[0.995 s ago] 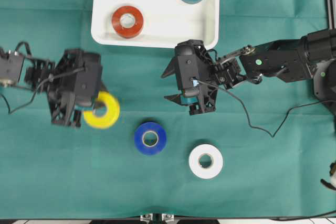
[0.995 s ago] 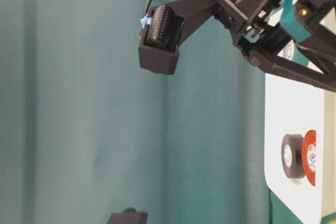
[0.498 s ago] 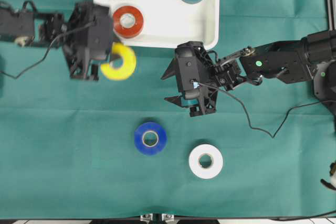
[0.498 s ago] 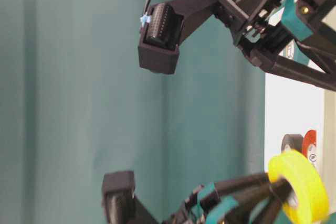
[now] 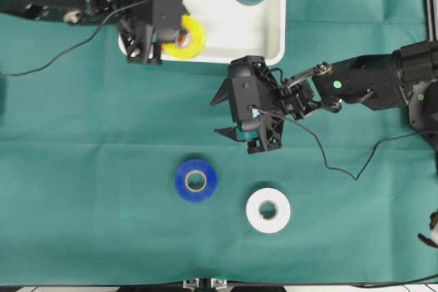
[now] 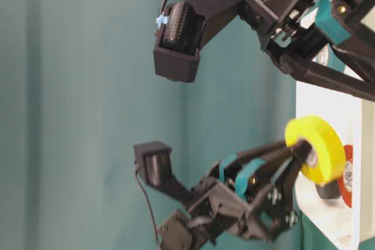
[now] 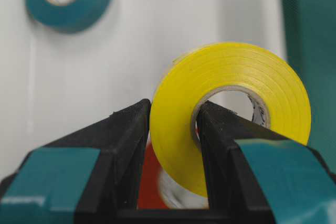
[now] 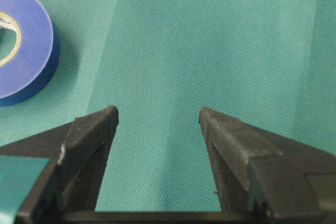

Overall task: Put the tape alternately from left to right into the white case.
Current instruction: 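Lift the yellow roll with the left gripper and set it in the tray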

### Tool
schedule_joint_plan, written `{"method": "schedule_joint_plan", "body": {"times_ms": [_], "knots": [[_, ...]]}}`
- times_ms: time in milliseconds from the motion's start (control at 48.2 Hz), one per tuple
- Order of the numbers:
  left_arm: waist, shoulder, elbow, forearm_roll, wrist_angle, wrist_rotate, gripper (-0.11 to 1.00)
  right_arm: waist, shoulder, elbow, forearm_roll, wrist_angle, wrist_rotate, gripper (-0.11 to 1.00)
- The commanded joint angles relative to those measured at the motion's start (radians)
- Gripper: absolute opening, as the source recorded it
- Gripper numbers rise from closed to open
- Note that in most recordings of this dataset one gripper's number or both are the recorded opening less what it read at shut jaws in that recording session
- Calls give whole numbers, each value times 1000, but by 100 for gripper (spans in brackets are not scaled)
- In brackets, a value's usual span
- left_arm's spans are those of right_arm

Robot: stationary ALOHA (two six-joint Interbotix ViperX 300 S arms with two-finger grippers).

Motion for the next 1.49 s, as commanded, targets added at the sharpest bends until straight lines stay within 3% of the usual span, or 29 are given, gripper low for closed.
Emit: {"method": "schedule_joint_plan", "body": {"times_ms": [0,332,892,1016,1203,1327,1472], "knots": [[21,9,-37,0,-29,9,-3,5,-29,-15,3,-6,2,70],[64,115,-120,0,-60,29,-3,6,-31,-14,3,-6,2,70],[66,137,-126,0,-64,20,-2,6,-31,-18,3,-3,2,70],[63,135,-121,0,-64,18,17,6,-31,-17,3,-3,2,70],[61,118,-110,0,-64,20,68,6,-31,-17,3,-3,2,70],[61,107,-100,0,-64,20,61,6,-31,-17,3,-2,2,70],[61,97,-86,0,-64,20,61,6,-31,-17,3,-3,2,70]]}}
